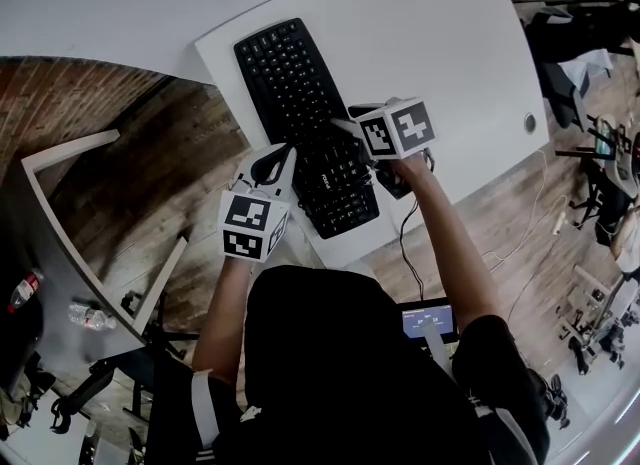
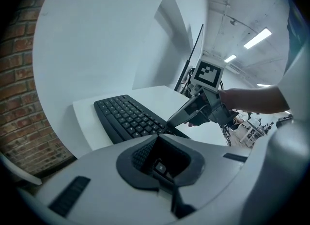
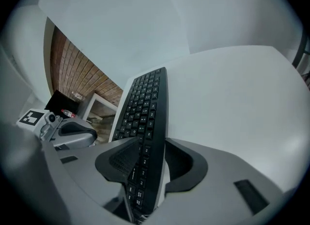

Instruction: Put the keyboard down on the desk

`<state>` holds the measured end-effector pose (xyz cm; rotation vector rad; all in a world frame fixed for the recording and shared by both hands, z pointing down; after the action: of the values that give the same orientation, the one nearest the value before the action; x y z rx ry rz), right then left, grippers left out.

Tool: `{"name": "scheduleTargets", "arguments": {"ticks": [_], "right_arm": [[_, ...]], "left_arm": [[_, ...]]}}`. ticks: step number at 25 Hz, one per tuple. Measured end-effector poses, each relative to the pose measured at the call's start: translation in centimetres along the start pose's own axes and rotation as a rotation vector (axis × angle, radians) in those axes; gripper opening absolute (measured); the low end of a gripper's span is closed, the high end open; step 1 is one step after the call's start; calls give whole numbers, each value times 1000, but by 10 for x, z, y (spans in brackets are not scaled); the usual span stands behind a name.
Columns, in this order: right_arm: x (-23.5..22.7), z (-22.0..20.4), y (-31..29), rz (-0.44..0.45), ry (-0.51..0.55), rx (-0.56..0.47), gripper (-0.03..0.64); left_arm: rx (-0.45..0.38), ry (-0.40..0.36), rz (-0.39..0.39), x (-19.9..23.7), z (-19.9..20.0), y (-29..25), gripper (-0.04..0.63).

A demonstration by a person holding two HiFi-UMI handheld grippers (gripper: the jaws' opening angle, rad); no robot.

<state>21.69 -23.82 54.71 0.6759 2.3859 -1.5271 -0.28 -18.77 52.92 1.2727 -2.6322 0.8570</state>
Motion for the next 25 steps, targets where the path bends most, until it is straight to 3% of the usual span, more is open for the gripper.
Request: {"name": "scheduleTargets", "arguments": {"ticks": [3,8,17,25], "right_arm": [[5,1,13,-22,18,-28,120],[20,2,38,-35,62,-104,67],[58,0,87,-26,163,-328,44],[95,-4,148,-58,300,-540,43]], "left_arm": [[-23,-23,8,-4,13,6,14],[-61,-65,14,-15,31,17,14],[-141,-155,60,-34,63,50,14],[-240,-178,60,-65,94,85,14]]}}
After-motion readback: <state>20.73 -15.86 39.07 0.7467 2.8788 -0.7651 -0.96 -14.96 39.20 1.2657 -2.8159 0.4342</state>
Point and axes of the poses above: the fingertips, and each gripper's own axes: y backward along the fingers, x to its left, z out of its top, the point moved 10 cm from there along y, backward along the fingers, and after that the axes turned 10 degrees about -x, right-handed, at the moved point
